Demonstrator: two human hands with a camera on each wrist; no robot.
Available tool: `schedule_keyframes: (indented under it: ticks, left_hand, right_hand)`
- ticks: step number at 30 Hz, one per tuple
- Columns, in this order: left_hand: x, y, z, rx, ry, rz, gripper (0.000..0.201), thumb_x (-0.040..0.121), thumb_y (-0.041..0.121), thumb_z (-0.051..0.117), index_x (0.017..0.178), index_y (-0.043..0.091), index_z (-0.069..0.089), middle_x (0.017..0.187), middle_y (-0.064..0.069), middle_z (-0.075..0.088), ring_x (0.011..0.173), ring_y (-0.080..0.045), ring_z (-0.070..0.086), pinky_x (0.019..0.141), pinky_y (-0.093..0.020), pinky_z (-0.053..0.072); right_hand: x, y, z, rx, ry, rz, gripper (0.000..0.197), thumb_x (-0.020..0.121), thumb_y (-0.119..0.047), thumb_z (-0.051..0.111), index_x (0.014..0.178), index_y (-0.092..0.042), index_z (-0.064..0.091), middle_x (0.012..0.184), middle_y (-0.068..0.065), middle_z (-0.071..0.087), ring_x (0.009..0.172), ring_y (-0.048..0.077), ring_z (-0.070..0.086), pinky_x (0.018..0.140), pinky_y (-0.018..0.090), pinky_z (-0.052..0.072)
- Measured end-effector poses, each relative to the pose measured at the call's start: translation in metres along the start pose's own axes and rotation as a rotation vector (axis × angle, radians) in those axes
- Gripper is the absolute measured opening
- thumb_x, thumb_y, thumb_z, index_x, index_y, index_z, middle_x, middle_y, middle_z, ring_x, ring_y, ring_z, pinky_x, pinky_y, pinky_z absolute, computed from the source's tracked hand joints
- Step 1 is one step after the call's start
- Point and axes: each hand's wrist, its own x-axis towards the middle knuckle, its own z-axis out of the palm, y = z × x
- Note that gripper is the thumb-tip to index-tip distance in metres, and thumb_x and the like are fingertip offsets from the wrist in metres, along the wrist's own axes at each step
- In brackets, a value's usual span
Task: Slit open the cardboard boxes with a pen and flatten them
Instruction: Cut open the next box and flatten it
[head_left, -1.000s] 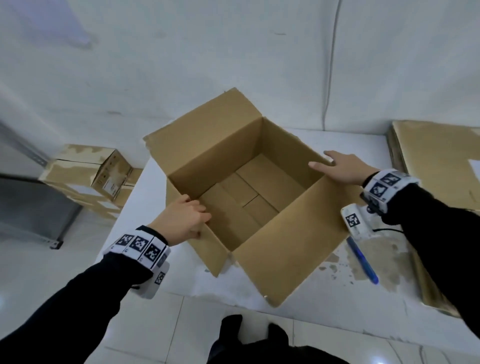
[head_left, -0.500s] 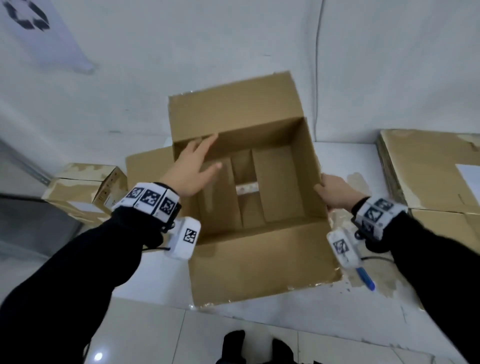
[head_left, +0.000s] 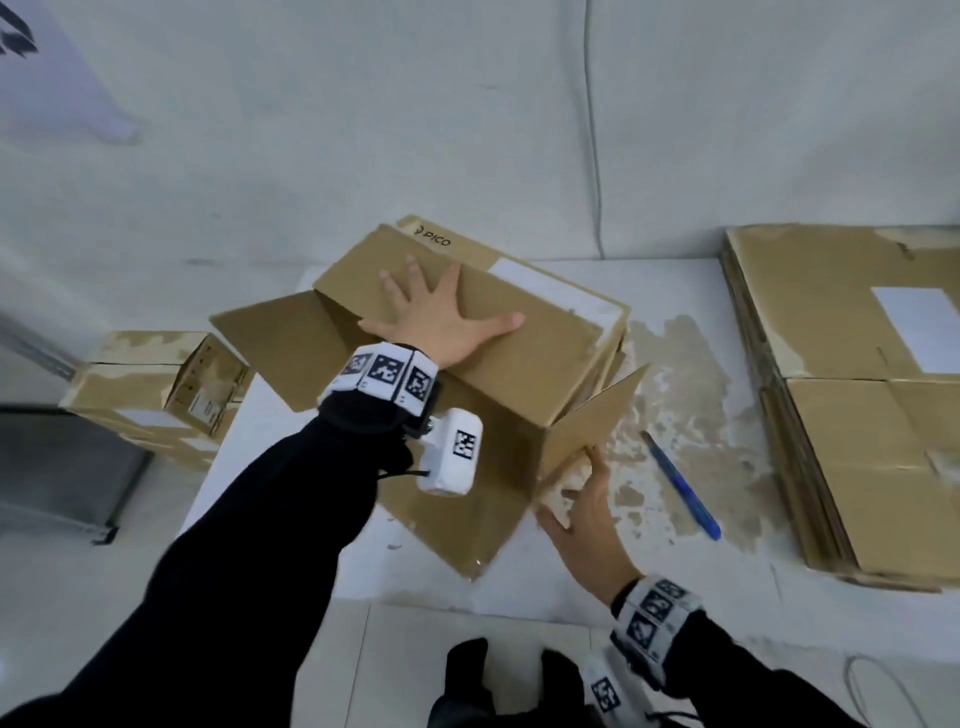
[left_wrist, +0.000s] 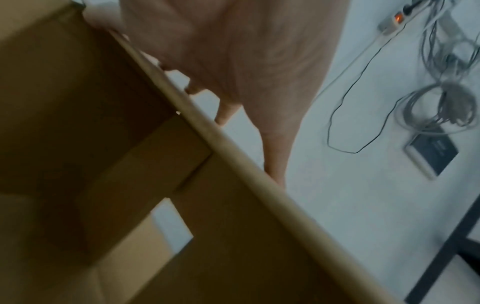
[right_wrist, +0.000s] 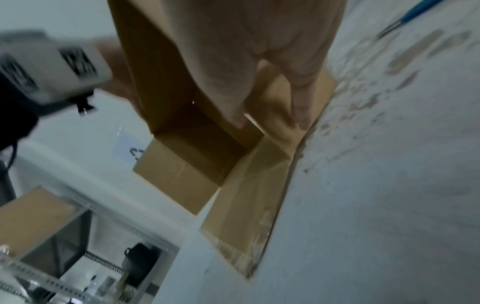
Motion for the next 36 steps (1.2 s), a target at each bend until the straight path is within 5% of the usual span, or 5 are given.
schedule_keyframes:
  ticks: [6, 15, 20, 30, 36]
  left_hand:
    - [0.007, -0.039, -0.008, 0.011, -0.002, 0.053, 0.106, 0.063, 0.082, 0.057, 0.149, 0.043, 0.010, 0.160, 0.002, -0.011, 0.145, -0.028, -0.018, 0.106, -0.073, 0.000]
    - [0.009, -0.031, -0.007, 0.066, -0.025, 0.095, 0.102, 0.064, 0.080, 0.056, 0.149, 0.042, 0.013, 0.160, 0.003, -0.008, 0.146, -0.028, -0.016, 0.104, -0.075, 0.004]
    - [0.008, -0.028, -0.005, 0.070, -0.047, 0.119, 0.103, 0.064, 0.080, 0.057, 0.149, 0.042, 0.011, 0.160, 0.003, -0.011, 0.145, -0.027, -0.018, 0.106, -0.073, 0.001]
    - [0.035, -0.041, -0.046, 0.219, -0.183, 0.303, 0.106, 0.060, 0.080, 0.060, 0.148, 0.047, 0.011, 0.161, 0.001, -0.005, 0.146, -0.018, -0.014, 0.115, -0.060, 0.003]
    - [0.012, -0.039, -0.054, 0.180, -0.143, 0.242, 0.094, 0.067, 0.066, 0.069, 0.146, 0.036, 0.029, 0.141, 0.000, 0.042, 0.128, -0.023, 0.040, 0.106, -0.037, 0.033]
  right_hand:
    - [0.008, 0.002, -0.080, 0.317, 0.180, 0.233, 0.030, 0.102, -0.024, 0.034, 0.100, -0.005, 0.058, 0.097, 0.009, 0.064, 0.093, 0.027, 0.061, 0.083, 0.038, 0.050]
    - [0.117, -0.043, -0.138, 0.408, -0.383, 0.376, 0.079, 0.092, -0.062, -0.002, 0.130, -0.018, 0.050, 0.119, -0.003, 0.057, 0.114, 0.013, 0.049, 0.106, 0.035, 0.029]
    - [0.139, -0.100, -0.138, 0.954, 0.011, 0.116, 0.030, 0.100, -0.041, 0.036, 0.115, -0.018, 0.050, 0.093, 0.000, 0.056, 0.074, 0.014, 0.059, 0.067, 0.031, 0.054]
    - [0.082, -0.140, -0.108, 0.112, 0.184, -0.574, 0.040, 0.100, -0.016, 0.042, 0.139, -0.015, 0.042, 0.112, 0.004, 0.061, 0.102, 0.013, 0.057, 0.086, 0.024, 0.046]
    - [0.045, -0.153, -0.076, -0.142, 0.164, -0.618, 0.055, 0.098, -0.014, 0.042, 0.148, -0.031, 0.024, 0.129, -0.002, 0.045, 0.111, 0.006, 0.048, 0.091, 0.022, 0.046]
